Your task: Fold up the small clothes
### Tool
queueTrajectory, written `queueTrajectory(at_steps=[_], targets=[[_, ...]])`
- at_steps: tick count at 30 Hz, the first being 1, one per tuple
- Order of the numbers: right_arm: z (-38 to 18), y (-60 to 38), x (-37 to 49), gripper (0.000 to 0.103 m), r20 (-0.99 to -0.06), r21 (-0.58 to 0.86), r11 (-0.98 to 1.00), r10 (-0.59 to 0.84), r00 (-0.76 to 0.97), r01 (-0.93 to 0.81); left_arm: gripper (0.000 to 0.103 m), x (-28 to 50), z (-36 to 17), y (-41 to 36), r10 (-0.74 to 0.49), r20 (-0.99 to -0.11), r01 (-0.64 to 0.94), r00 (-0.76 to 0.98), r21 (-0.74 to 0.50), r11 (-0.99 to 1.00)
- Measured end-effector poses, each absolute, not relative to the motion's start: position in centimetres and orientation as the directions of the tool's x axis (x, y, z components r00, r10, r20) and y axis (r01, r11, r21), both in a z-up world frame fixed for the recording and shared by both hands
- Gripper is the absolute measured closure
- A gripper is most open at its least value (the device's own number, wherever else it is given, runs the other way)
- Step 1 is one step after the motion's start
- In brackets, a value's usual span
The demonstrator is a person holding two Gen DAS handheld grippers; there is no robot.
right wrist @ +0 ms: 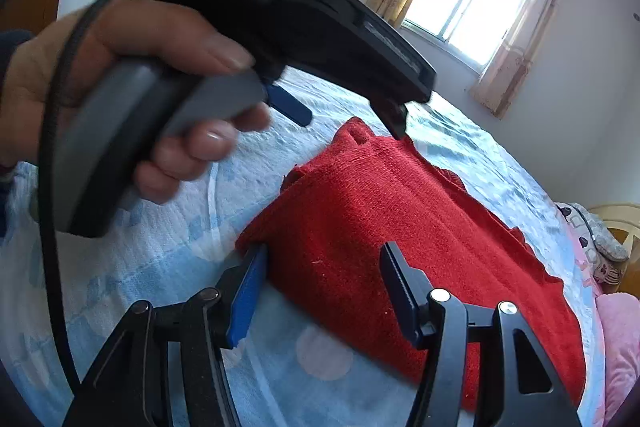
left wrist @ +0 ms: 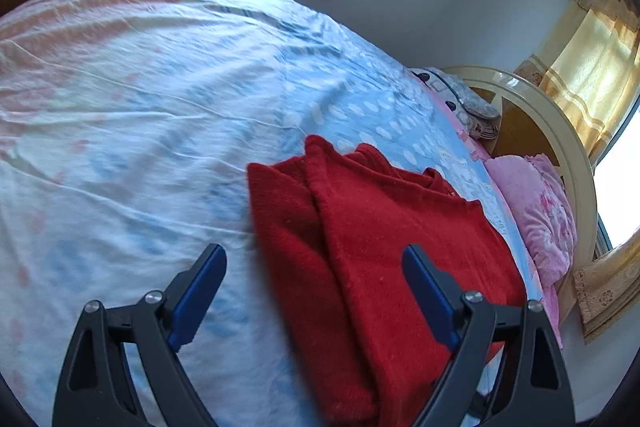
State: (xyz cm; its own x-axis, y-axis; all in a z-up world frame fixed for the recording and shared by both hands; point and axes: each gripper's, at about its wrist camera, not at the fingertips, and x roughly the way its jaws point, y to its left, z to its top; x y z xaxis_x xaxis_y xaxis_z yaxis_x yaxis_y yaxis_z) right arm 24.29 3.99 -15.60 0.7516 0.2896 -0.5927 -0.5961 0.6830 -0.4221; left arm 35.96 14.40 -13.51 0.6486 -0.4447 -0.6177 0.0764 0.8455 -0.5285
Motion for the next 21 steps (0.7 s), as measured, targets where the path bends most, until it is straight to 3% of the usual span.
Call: queueTrajectory(at_steps=[2, 5, 6, 7, 9, 10, 21], targets=[[-15.6, 4.2, 24.3, 0.052, -0.594, -0.425, 0.679, 0.289, 0.75, -0.599, 0.014, 36.6, -14.0, 14.1, -0.446, -0.633, 0.069, 0.633, -0.528, 0.847], [-15.7, 4.5, 24.0, 0.067, -0.598, -0.43, 0.668, 0.294, 0.746, -0.608, 0.027, 37.3, -14.7, 14.0, -0.45, -0.646, 0.061, 0.616, -0.531, 0.845], [-15.7, 4.6, 23.9, 0.071, -0.598, -0.432, 0.665, 0.295, 0.745, -0.61, 0.036, 37.4, -14.8, 14.1, -0.442, -0.648, 0.057, 0.62, -0.525, 0.849], [-15.7, 4.7, 23.8, 0.076, -0.598, -0.433, 0.662, 0.297, 0.745, -0.612, 0.052, 37.5, -14.8, 14.0, -0.441, -0.649, 0.061, 0.62, -0.52, 0.852], [-15.7, 4.7, 23.7, 0.091, -0.601, -0.429, 0.661, 0.299, 0.741, -0.615, 0.076, 37.8, -15.1, 13.8, -0.476, -0.654, 0.087, 0.588, -0.534, 0.841], [-15.6, 4.7, 23.7, 0.093, -0.6, -0.429, 0.663, 0.299, 0.742, -0.614, 0.081, 37.8, -15.1, 13.8, -0.489, -0.651, 0.09, 0.581, -0.546, 0.833], [-13.1, 2.1, 24.0, 0.097, -0.592, -0.358, 0.708, 0.332, 0.734, -0.609, 0.088, 37.9, -12.8, 14.1, -0.534, -0.611, 0.074, 0.585, -0.616, 0.784]])
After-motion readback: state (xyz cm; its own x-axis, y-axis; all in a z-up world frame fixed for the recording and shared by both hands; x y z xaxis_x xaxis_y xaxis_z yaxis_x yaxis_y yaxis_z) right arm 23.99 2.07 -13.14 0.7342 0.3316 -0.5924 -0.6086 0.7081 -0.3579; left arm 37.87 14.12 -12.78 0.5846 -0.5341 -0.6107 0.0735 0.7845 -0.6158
